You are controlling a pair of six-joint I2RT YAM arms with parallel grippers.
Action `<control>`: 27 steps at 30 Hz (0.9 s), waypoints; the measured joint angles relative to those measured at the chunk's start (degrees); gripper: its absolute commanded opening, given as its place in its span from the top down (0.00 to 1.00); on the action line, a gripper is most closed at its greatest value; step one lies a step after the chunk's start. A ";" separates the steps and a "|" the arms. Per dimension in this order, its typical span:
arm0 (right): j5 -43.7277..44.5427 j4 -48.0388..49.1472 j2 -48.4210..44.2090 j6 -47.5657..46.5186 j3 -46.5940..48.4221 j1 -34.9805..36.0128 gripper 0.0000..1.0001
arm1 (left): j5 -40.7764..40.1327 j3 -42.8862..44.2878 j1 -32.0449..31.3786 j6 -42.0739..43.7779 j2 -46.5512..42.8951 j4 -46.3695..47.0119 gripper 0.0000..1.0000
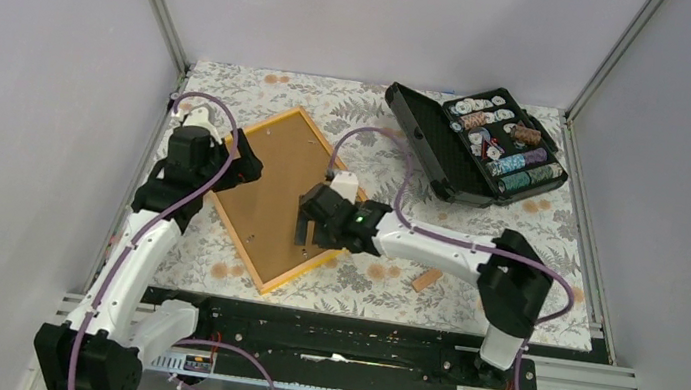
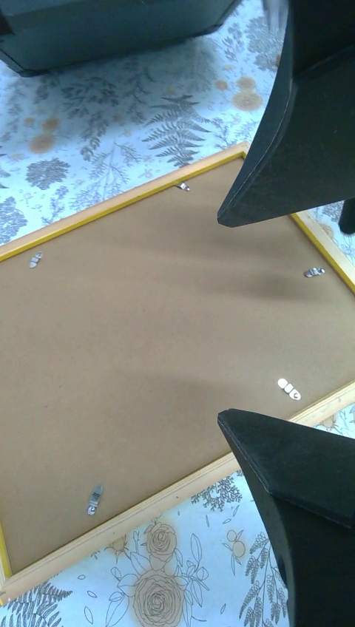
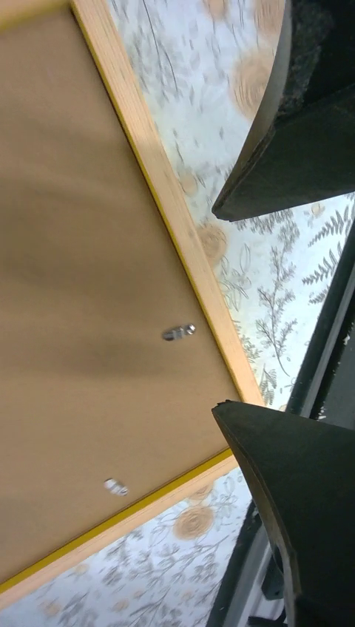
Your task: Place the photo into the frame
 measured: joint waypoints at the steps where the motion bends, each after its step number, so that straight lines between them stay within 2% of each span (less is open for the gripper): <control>1: -1.03 0.15 1.22 1.22 -0.26 0.70 0.00 | -0.48 0.00 -0.94 0.31 -0.11 -0.46 0.01; 8: -3.82 0.74 7.26 5.14 -0.24 3.04 0.00 | -3.30 0.00 -4.31 1.55 -1.99 -2.23 0.02; 15: 0.28 -2.19 10.49 8.72 0.52 3.41 0.07 | -4.46 0.00 -5.68 1.64 -2.45 -2.34 0.02; 25: 5.51 -5.07 16.11 9.27 5.99 3.63 0.08 | -5.14 0.00 -6.45 1.64 -2.45 -2.82 0.02; 27: 5.86 -5.46 16.76 9.29 6.93 3.65 0.16 | -5.16 0.00 -6.45 1.64 -2.45 -2.93 0.02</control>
